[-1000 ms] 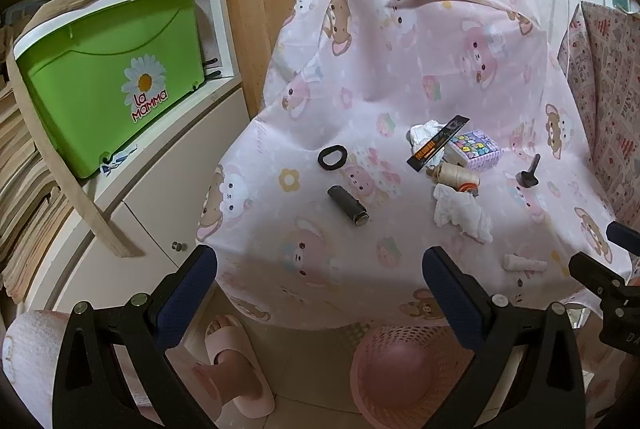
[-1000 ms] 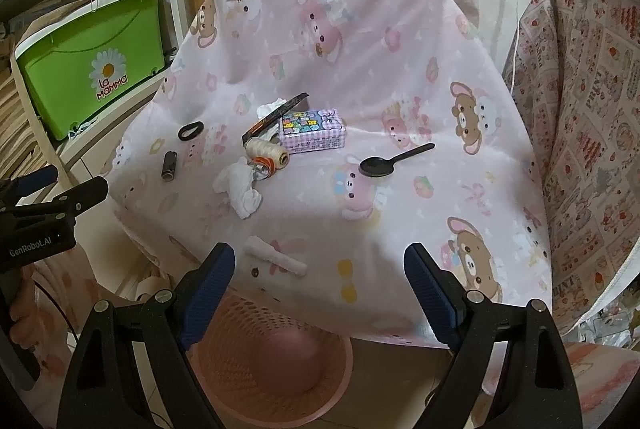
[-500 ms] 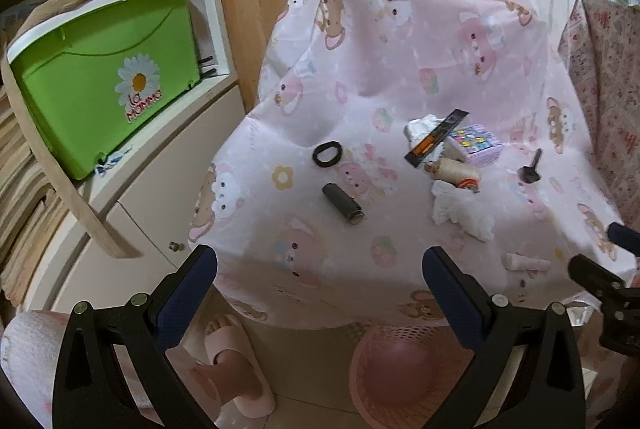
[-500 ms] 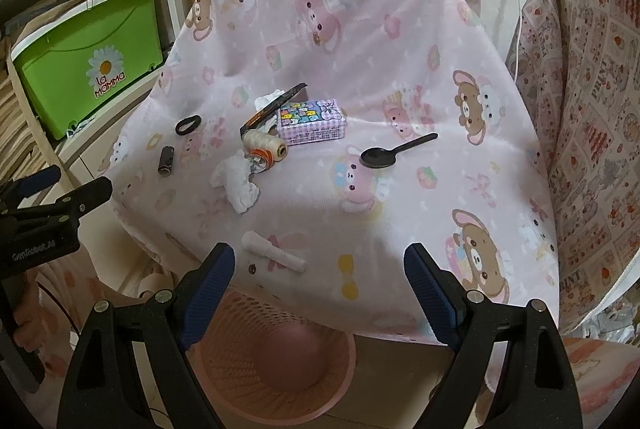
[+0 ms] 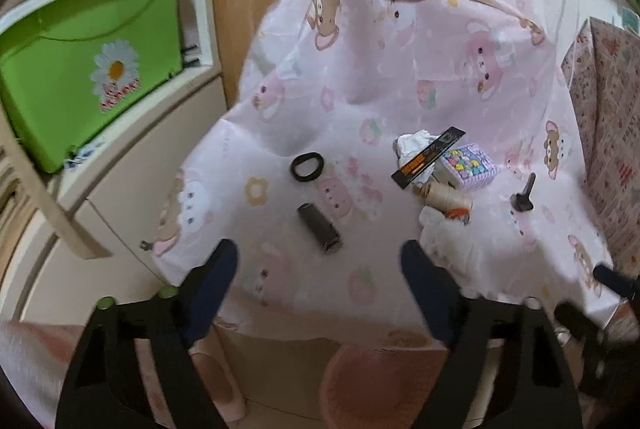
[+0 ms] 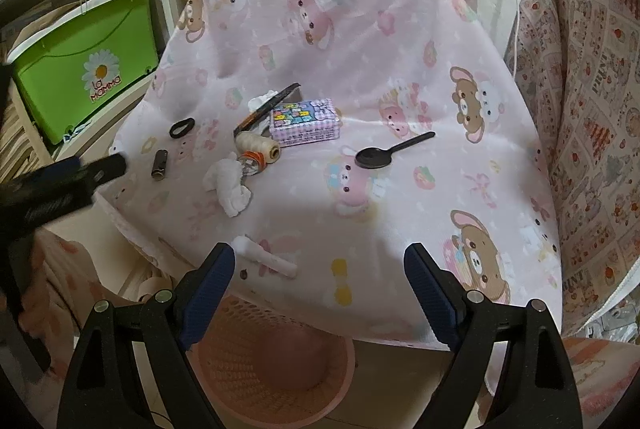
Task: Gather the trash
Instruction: 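Grasp the black cylinder with the left gripper while the right gripper grasps the white stick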
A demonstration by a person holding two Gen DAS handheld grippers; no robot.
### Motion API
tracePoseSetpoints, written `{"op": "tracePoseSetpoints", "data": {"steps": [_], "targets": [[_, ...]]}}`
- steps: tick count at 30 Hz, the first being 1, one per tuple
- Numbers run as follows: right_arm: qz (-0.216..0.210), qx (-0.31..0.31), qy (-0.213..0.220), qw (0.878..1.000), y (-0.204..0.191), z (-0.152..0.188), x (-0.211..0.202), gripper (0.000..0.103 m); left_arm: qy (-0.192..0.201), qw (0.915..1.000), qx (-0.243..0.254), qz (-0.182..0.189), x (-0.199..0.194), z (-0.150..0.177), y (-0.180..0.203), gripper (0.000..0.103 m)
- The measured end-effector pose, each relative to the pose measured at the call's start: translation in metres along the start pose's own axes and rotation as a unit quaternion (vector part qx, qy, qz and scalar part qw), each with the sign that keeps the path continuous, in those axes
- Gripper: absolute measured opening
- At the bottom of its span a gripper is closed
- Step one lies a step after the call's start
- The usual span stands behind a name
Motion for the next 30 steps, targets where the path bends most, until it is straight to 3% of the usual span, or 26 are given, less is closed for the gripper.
{"op": "tracePoseSetpoints", "data": {"steps": [4,6,8,14,19,25,27,28,30], "targets": [[-0.021,-0.015,-0.009,1.0,-0.008,0.001,0.007,0.088,-0.022,0.9995,-0.022,0.001,0.018,-0.012,-0.004,0.07],[-0.031,-0.024,-0.018,0.999,-0.014,0.001,0.014,0.088,-0.037,0.9988,-0.031,0.0,0.029,-0.014,-0.007,0.062],[-0.035,-0.033,-0.022,0.999,-0.019,0.001,0.02,0.078,-0.055,0.9975,-0.043,0.005,0.041,-0.012,-0.009,0.059],[-0.036,-0.074,-0.039,0.996,-0.03,0.005,0.035,0.063,-0.078,0.9956,-0.05,0.013,0.055,-0.005,-0.01,0.051],[-0.033,-0.091,-0.052,0.994,-0.034,0.007,0.045,0.056,-0.086,0.9954,-0.037,0.02,0.061,-0.004,-0.005,0.048],[-0.048,-0.093,-0.06,0.993,-0.037,0.007,0.053,0.036,-0.096,0.9947,-0.027,0.024,0.069,-0.003,0.001,0.03],[-0.049,-0.091,-0.061,0.993,-0.036,0.008,0.054,0.028,-0.1,0.9941,-0.03,0.031,0.07,-0.002,0.002,0.018],[-0.051,-0.086,-0.061,0.993,-0.035,0.007,0.054,0.02,-0.101,0.9937,-0.034,0.034,0.07,-0.002,0.001,0.018],[-0.062,-0.072,-0.064,0.993,-0.032,0.007,0.055,0.016,-0.102,0.9928,-0.047,0.043,0.07,-0.002,-0.003,0.014]]}}
Point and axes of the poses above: each gripper's, at about its wrist camera, not at the fingertips, and x roughly the way its jaws point, y to its right, z to its underside, the point moved 4 cm from there along x, roughly the way its jaws point
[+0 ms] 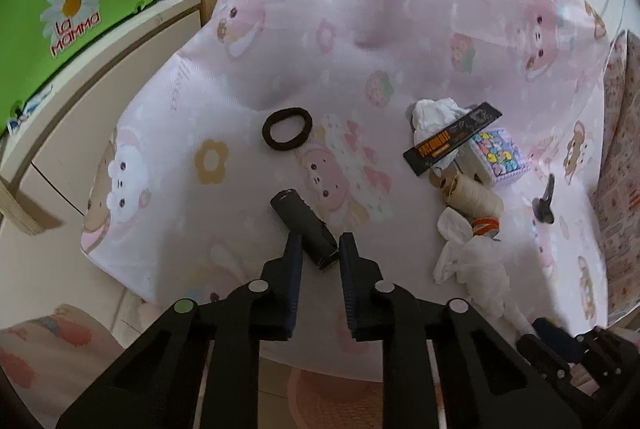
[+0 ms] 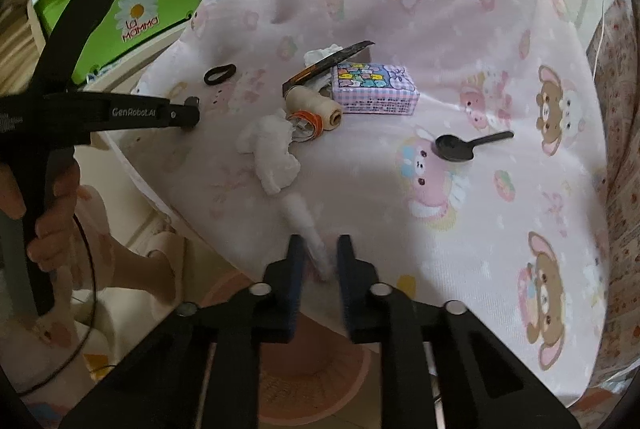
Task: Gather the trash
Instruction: 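Grasp the black cylinder with the left gripper while the right gripper grasps the white stick, then lower the black cylinder into the pink basket with the left gripper while the right drops the white stick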
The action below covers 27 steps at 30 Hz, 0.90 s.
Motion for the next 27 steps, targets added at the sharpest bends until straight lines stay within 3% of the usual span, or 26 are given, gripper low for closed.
{"op": "tracePoseSetpoints", "data": {"steps": [3,6,13,21,27], "targets": [[-0.018,0.035,0.001,0.999,0.009,0.001,-0.002,0.011,0.005,1.0,-0.003,0.006,-0.005,0.0,-0.003,0.009],[-0.008,0.039,0.019,0.999,0.013,-0.001,-0.011,0.011,0.016,0.9997,0.005,0.019,-0.015,0.0,-0.001,0.009],[-0.017,0.053,0.056,0.997,0.018,-0.006,-0.033,0.011,0.064,0.9958,0.062,0.023,-0.043,0.006,0.017,0.008],[-0.014,0.059,0.068,0.996,0.02,-0.002,-0.045,0.011,0.08,0.9877,0.123,0.054,-0.07,0.03,0.045,0.008],[-0.018,0.054,0.063,0.996,0.014,0.006,-0.049,0.011,0.065,0.9842,0.144,0.08,-0.078,0.05,0.06,0.008]]}}
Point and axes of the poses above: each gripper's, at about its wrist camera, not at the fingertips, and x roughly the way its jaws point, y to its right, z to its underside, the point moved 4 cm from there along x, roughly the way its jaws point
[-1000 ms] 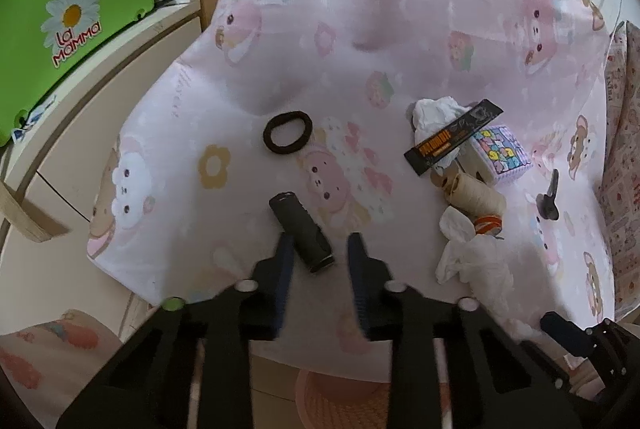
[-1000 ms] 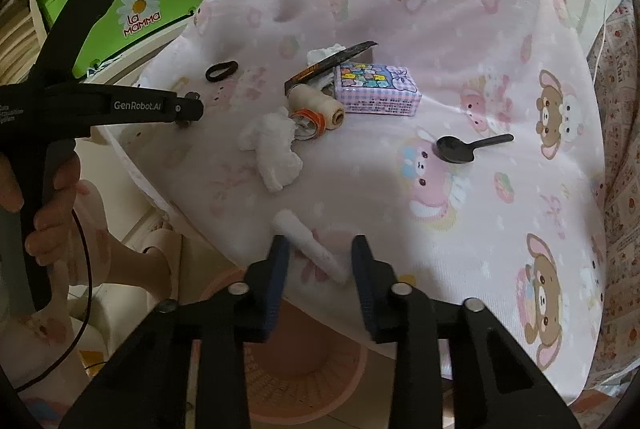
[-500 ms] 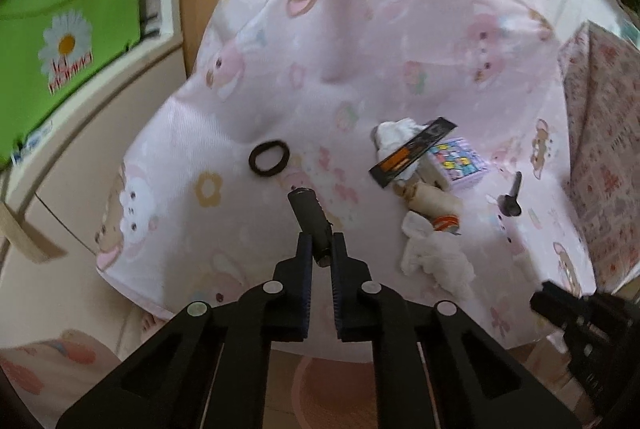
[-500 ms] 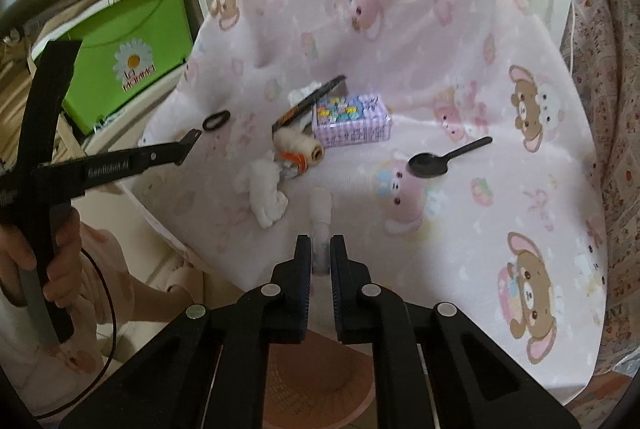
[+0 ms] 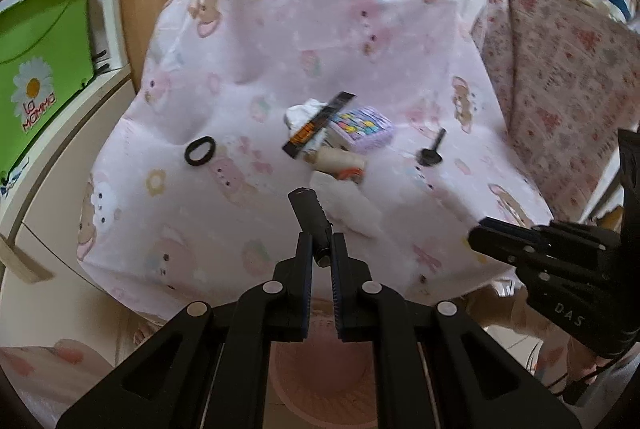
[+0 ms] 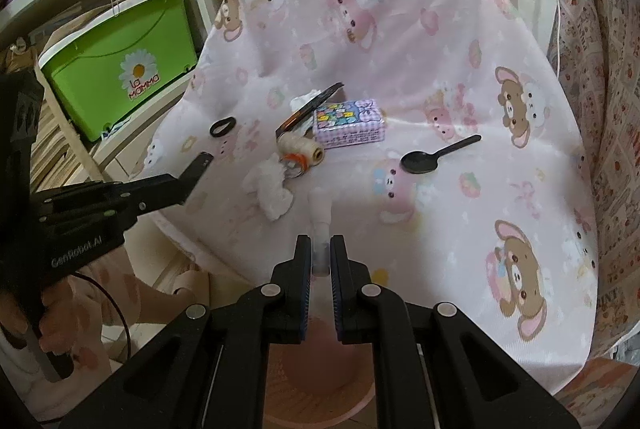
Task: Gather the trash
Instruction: 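Lower the black cylinder into the pink basket with the left gripper while the right drops the white stick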
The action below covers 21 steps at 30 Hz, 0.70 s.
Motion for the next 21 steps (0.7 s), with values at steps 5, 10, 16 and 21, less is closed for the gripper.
{"op": "tracePoseSetpoints", "data": {"steps": [5,10,16,21], "targets": [[-0.003,-0.009,-0.001,1.0,-0.007,0.007,-0.006,0.011,-0.008,0.9998,0.017,0.012,-0.003,0.008,0.015,0.008],[-0.013,-0.014,-0.005,1.0,-0.013,0.013,-0.013,0.011,-0.027,0.9991,0.025,0.019,-0.002,0.017,0.024,0.008],[-0.017,-0.04,-0.025,0.999,-0.028,0.025,-0.017,0.011,-0.056,0.9977,0.03,0.023,0.001,0.029,0.031,0.008],[-0.028,-0.048,-0.067,0.996,-0.034,0.04,-0.01,0.011,-0.093,0.9948,0.022,0.035,0.01,0.041,0.033,0.008]]}}
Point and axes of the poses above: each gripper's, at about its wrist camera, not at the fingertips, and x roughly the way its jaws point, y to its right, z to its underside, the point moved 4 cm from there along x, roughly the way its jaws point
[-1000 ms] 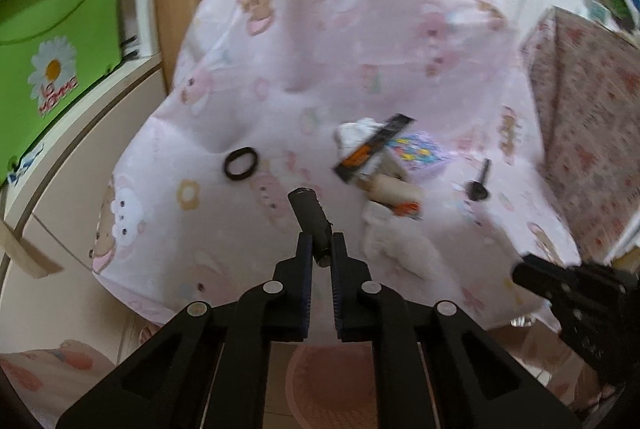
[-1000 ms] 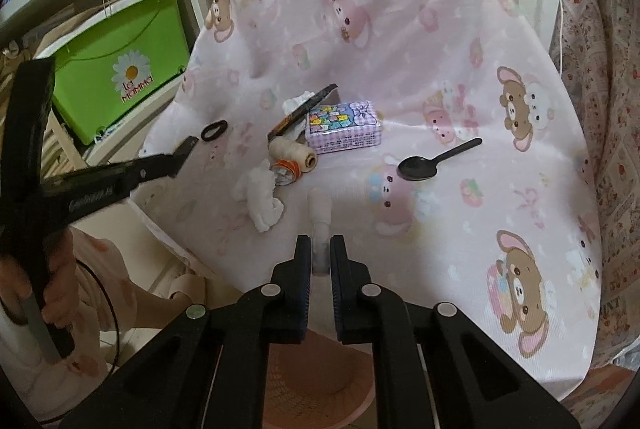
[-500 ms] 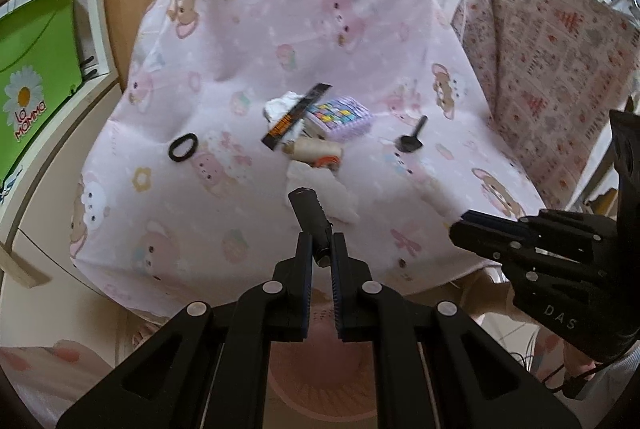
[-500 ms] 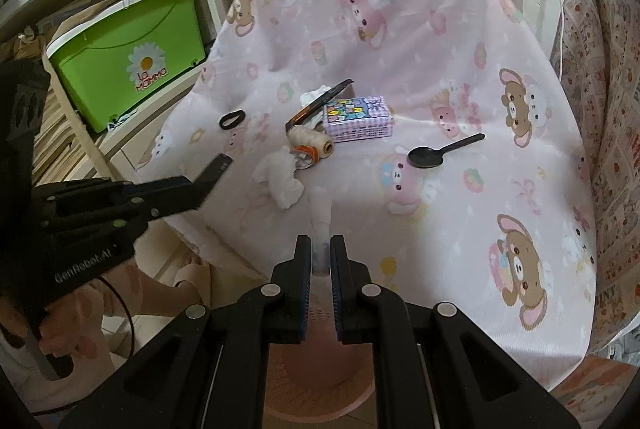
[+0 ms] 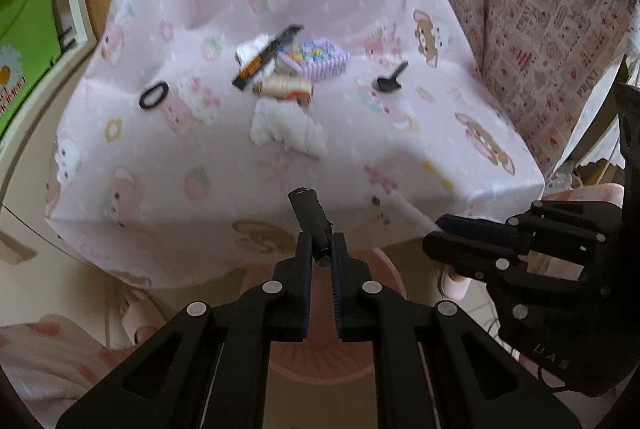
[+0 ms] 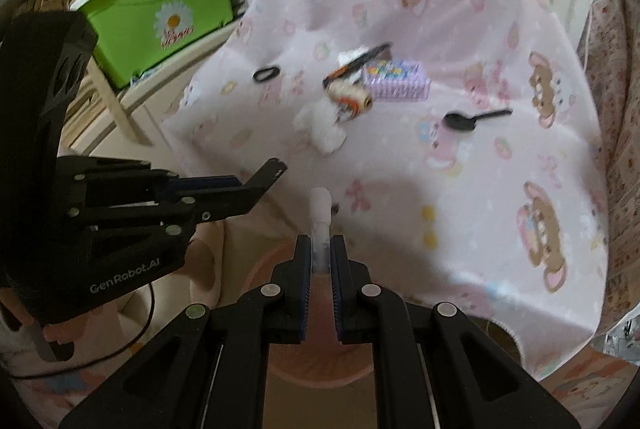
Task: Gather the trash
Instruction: 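Lower the black cylinder into the pink basket with the left gripper while the right drops the white stick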
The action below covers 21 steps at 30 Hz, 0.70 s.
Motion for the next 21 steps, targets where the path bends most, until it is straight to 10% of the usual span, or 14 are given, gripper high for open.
{"op": "tracePoseSetpoints", "data": {"steps": [21], "targets": [[0.026,0.019,-0.144,0.989,0.003,0.044,0.086,0.011,-0.164,0.9859,-0.031,0.005,0.075,0.044,-0.013,0.008]]}}
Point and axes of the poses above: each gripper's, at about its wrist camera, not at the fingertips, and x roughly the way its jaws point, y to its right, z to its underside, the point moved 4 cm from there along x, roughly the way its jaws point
